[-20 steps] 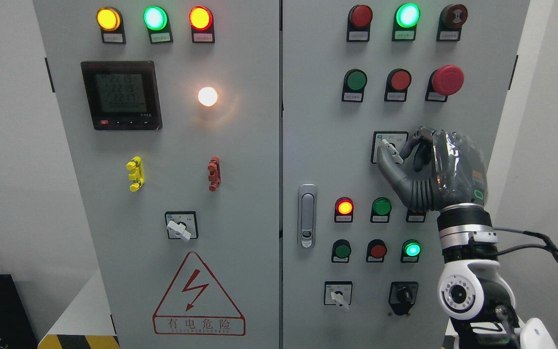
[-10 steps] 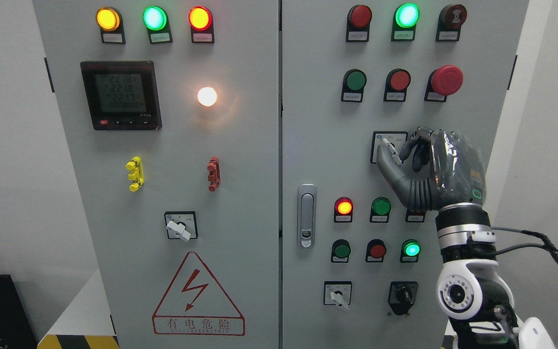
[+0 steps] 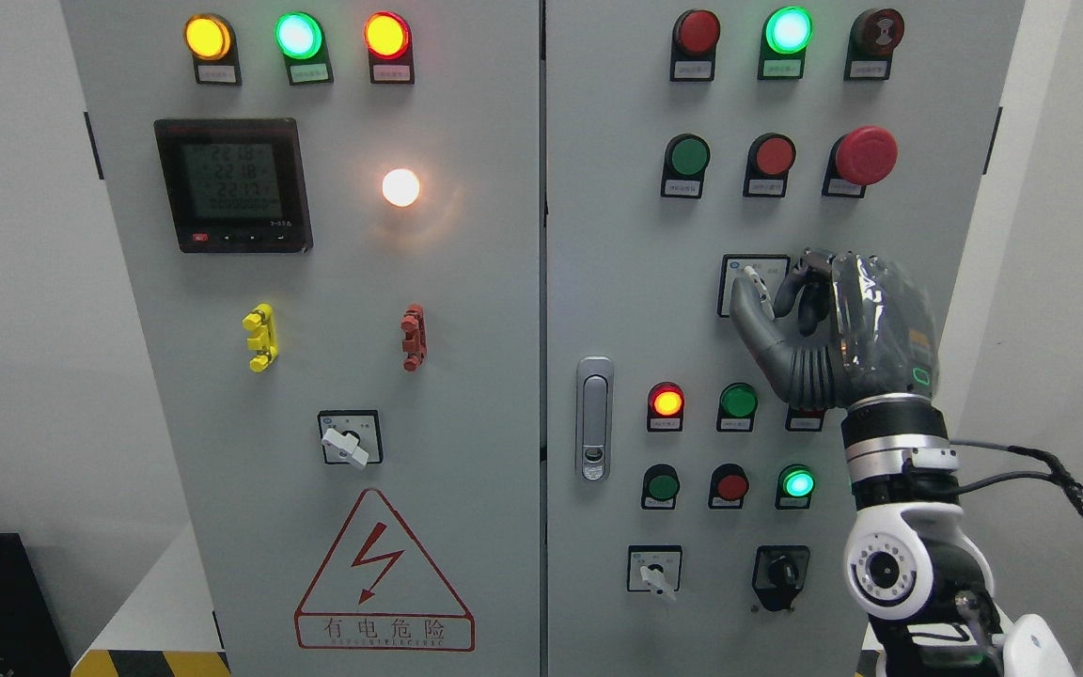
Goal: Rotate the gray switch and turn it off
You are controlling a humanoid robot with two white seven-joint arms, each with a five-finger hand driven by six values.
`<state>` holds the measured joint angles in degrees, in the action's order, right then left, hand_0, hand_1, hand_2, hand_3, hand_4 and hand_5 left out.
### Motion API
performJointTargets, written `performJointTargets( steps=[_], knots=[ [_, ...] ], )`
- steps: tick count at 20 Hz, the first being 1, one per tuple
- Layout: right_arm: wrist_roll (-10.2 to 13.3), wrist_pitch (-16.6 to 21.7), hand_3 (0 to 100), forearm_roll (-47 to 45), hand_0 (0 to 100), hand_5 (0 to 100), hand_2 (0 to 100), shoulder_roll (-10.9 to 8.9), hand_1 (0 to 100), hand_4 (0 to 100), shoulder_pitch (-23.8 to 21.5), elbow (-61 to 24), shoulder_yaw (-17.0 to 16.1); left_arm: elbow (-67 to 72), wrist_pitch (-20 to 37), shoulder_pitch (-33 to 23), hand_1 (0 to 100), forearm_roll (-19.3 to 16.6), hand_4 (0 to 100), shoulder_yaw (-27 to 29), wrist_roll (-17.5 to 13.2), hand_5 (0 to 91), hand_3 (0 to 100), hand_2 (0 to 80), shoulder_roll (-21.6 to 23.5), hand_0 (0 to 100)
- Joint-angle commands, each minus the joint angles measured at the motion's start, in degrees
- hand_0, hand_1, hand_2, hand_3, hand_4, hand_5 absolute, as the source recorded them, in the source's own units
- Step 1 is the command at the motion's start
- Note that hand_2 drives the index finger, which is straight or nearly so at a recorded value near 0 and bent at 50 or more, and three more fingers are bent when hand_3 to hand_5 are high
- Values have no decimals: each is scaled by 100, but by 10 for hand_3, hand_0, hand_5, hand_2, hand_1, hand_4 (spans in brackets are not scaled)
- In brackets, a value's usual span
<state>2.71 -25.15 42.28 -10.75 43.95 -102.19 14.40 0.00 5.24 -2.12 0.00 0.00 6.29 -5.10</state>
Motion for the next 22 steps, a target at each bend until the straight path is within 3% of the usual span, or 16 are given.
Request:
performJointTargets(
  steps=[1,4,7,22],
  knots=[
    [-8,1,990,-26,504,1000,743,3,357,880,17,50,63,132,-5,1,389,-44,0,185,-5,0,0,0,0,120],
    [-96,1,991,-27,510,1000,743,11,354,883,18,50,63,132,-5,1,389,-44,0,185,4,0,0,0,0,120],
    [-104,1,992,-9,514,1000,739,143,347,885,18,76,63,132,-5,1,389,-44,0,185,-5,0,0,0,0,120],
    [-87,1,1000,9,535,1000,740,152,311,886,44,68,55,132,-5,1,389,-44,0,185,4,0,0,0,0,120]
  ],
)
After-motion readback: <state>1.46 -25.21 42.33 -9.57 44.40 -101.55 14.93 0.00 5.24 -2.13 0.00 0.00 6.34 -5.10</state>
